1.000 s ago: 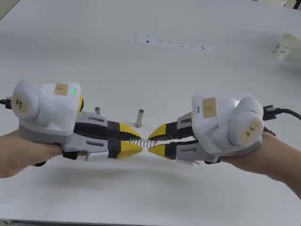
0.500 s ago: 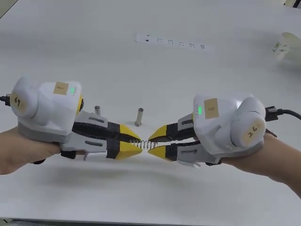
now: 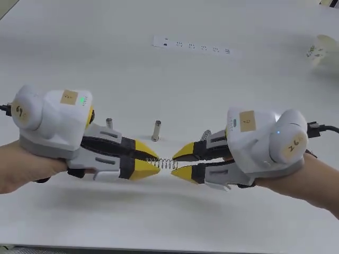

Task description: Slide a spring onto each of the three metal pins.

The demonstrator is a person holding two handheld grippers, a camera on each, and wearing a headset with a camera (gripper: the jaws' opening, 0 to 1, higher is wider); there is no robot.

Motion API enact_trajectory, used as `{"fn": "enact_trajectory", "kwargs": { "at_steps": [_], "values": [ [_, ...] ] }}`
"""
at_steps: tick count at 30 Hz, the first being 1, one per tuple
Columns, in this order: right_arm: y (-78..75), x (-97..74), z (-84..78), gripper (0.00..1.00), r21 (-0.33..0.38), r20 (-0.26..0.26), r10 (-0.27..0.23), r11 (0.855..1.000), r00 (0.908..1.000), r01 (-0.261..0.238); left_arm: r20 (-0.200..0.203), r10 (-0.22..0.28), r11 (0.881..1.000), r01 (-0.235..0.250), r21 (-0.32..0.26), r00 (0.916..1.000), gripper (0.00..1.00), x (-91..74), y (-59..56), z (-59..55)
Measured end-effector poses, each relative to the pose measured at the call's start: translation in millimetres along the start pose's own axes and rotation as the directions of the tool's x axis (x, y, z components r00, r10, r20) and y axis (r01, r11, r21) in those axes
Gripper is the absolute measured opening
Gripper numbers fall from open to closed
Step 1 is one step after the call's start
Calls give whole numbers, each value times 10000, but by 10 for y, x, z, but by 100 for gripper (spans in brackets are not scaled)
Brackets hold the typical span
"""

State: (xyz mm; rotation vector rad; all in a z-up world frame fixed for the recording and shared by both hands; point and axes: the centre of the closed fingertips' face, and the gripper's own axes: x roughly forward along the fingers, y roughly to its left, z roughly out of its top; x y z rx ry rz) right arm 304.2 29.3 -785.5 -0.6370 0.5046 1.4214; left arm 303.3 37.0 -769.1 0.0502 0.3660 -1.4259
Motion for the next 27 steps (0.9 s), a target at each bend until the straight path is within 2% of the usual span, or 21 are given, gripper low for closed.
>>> {"fn": "enact_trajectory", "kwargs": {
  "at_steps": [7, 14, 21, 27],
  "values": [
    [12, 1, 13, 8, -8, 60, 118, 9999, 9999, -118, -78, -63, 10000, 63, -37, 9999, 2, 10, -6, -7],
    [10, -27, 57, 7, -138, 193, 113, 9998, 9997, -110, -335, 15, 10000, -15, 12, 9994, 2, 19, 9, -64],
    [17, -62, 210, 7, -213, 590, 207, 9996, 9980, -194, -652, 61, 9998, -50, 175, 9979, 2, 19, 12, -128],
    [20, -52, 317, 7, -403, 800, 253, 9989, 9965, -221, -747, 99, 9996, -80, 262, 9972, 2, 7, 23, -139]
  ]
}}
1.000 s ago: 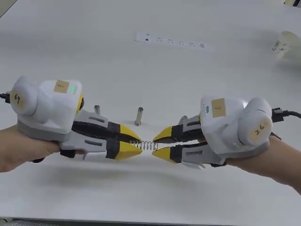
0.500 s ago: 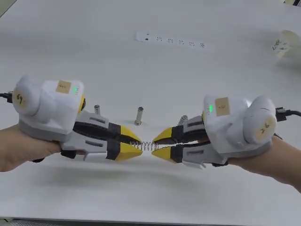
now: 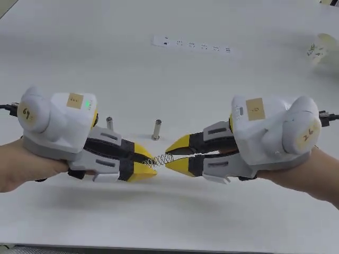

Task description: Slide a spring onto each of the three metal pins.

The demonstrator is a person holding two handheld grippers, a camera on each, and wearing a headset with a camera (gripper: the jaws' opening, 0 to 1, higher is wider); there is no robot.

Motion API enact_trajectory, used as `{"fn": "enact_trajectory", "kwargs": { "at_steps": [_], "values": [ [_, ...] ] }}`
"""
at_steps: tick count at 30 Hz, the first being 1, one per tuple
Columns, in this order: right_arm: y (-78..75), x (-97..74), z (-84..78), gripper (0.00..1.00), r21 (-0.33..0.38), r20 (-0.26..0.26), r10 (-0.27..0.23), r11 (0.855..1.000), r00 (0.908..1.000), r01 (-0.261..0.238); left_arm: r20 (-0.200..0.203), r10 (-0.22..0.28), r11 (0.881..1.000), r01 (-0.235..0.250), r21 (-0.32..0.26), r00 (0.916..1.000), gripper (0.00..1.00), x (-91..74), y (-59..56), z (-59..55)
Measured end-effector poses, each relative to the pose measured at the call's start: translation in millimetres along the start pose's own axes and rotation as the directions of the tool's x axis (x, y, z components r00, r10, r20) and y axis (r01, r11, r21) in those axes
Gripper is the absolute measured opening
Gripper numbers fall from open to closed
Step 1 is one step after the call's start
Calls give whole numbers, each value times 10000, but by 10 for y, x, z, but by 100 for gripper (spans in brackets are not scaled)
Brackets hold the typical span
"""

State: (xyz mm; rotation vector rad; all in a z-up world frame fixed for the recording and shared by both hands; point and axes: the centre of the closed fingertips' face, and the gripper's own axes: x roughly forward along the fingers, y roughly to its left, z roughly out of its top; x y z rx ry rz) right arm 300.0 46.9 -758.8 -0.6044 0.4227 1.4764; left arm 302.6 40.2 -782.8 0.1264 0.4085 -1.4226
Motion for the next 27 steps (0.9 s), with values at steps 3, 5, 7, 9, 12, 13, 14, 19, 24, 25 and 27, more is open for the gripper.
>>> {"fn": "enact_trajectory", "kwargs": {
  "at_steps": [3, 5, 7, 9, 12, 13, 14, 19, 24, 25, 27],
  "values": [
    [7, 17, 63, 7, 0, 174, 42, 10000, 9998, -42, -43, -14, 10000, 15, 37, 10000, 2, 3, -8, -6],
    [10, 29, 77, 7, -54, 219, 54, 10000, 9997, -53, -81, -12, 10000, 12, 86, 10000, 2, 7, -8, -11],
    [13, 38, 103, 7, -16, 296, 51, 10000, 9995, -50, -110, -11, 9999, 12, 108, 9999, 2, 9, -9, -17],
    [17, 48, 135, 7, -28, 383, 61, 10000, 9992, -60, -141, -32, 9999, 34, 122, 9999, 2, 11, -13, -20],
    [21, 72, 234, 7, 209, 829, 68, 9997, 9965, -86, -152, -100, 9998, 102, 146, 9998, 2, 28, -27, -20],
    [16, 76, 244, 7, 197, 838, 48, 9998, 9965, -65, -116, -103, 9998, 105, 168, 9999, 2, 35, -31, -11],
    [13, 87, 248, 7, 92, 791, 36, 9999, 9969, -44, -169, -88, 9997, 92, 219, 9998, 2, 43, -33, -15],
    [6, 109, 300, 7, -76, 889, -3, 10000, 9960, 10, -114, -111, 9996, 113, 252, 9999, 2, 59, -32, 9],
    [-6, 124, 324, 7, -274, 891, -63, 9996, 9960, 88, -127, -59, 9995, 63, 295, 9999, 2, 56, -18, 18],
    [-10, 122, 324, 7, -303, 913, -98, 9995, 9958, 127, -121, -16, 9996, 20, 290, 9999, 2, 48, -8, 18],
    [-10, 116, 325, 7, -396, 933, -132, 9991, 9955, 169, -105, 36, 9997, -33, 241, 9999, 2, 41, 2, 20]
  ]
}}
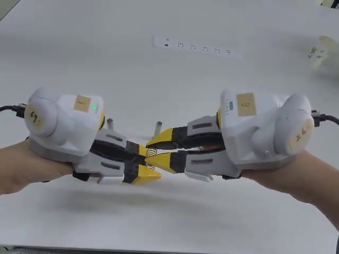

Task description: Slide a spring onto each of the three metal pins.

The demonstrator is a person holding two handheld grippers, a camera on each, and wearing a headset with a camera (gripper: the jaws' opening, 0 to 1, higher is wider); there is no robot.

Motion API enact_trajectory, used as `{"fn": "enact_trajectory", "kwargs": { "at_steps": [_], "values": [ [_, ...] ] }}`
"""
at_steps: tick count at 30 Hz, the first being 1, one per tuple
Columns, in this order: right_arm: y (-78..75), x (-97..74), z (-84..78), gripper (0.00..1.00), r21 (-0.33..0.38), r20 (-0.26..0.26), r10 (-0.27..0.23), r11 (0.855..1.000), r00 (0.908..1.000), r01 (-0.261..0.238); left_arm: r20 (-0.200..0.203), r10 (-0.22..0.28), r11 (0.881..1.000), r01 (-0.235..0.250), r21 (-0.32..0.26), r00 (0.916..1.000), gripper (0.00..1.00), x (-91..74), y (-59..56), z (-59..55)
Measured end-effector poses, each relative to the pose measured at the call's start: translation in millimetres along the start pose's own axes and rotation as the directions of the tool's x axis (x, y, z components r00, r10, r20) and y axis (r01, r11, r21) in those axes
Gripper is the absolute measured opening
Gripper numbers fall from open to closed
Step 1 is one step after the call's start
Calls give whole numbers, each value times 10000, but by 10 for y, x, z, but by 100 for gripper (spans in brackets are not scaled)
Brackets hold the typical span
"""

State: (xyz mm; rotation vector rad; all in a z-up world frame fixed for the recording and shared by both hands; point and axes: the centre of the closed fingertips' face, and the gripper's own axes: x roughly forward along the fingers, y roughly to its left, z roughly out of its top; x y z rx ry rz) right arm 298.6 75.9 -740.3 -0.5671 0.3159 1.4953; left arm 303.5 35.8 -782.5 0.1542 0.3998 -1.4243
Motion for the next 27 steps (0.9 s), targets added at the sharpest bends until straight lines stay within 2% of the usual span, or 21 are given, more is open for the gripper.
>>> {"fn": "enact_trajectory", "kwargs": {
  "at_steps": [16, 27],
  "values": [
    [-18, 22, 25, 7, -751, -154, 15, 9972, 9999, -27, 54, 84, 9993, -82, -356, 9999, 7, 4, 17, 36],
    [-27, 17, 14, 7, -891, -262, -37, 9960, 9997, 13, 53, 274, 9973, -270, -690, 9996, 11, -18, 41, 23]
  ]
}}
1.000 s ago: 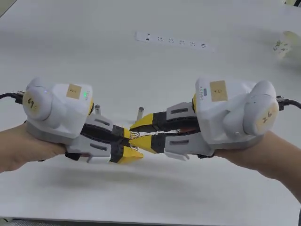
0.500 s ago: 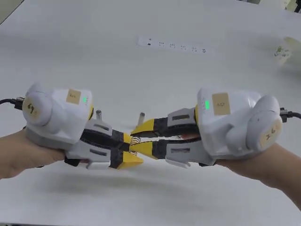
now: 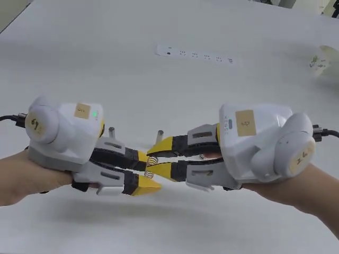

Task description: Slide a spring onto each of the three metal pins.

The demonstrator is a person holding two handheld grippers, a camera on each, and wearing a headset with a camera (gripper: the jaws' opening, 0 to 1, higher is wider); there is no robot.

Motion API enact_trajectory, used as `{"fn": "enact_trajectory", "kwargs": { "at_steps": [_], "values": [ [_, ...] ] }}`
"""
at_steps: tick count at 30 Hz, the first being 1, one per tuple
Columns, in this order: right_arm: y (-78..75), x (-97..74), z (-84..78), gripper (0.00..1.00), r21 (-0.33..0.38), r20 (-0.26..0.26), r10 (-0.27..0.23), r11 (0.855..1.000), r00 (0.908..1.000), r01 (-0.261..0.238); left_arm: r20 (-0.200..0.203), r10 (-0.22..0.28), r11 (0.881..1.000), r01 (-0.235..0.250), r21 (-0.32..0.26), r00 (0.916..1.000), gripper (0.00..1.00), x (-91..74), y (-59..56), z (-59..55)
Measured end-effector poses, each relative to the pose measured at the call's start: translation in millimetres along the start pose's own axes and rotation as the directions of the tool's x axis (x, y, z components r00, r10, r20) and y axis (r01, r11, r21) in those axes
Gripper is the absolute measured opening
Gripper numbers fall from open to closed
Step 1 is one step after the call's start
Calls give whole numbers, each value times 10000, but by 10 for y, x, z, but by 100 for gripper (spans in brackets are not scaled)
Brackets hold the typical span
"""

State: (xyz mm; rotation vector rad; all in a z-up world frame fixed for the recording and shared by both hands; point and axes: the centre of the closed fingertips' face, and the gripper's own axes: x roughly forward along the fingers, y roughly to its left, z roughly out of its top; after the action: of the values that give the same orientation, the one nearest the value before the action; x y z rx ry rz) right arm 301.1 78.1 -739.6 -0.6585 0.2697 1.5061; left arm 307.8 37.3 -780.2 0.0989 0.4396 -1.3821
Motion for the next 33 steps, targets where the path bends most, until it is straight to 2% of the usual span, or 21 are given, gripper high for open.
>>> {"fn": "enact_trajectory", "kwargs": {
  "at_steps": [11, 17, 28, 33],
  "values": [
    [1, -7, 9, 7, -129, -32, -22, 9999, 10000, 21, 58, 297, 9992, -296, -270, 9995, 16, -58, 33, -20],
    [9, -8, -10, 7, -187, -114, -26, 9998, 9999, 24, 84, 383, 9982, -379, -454, 9992, 24, -82, 37, -35],
    [-39, -39, -40, 7, -130, -200, -233, 9996, 9995, 231, 159, 467, 9965, -455, -707, 9988, 29, -127, 33, -56],
    [-59, -49, -59, 7, -139, -259, -315, 9994, 9992, 311, 173, 643, 9943, -626, -857, 9978, 37, -179, 55, -92]
  ]
}}
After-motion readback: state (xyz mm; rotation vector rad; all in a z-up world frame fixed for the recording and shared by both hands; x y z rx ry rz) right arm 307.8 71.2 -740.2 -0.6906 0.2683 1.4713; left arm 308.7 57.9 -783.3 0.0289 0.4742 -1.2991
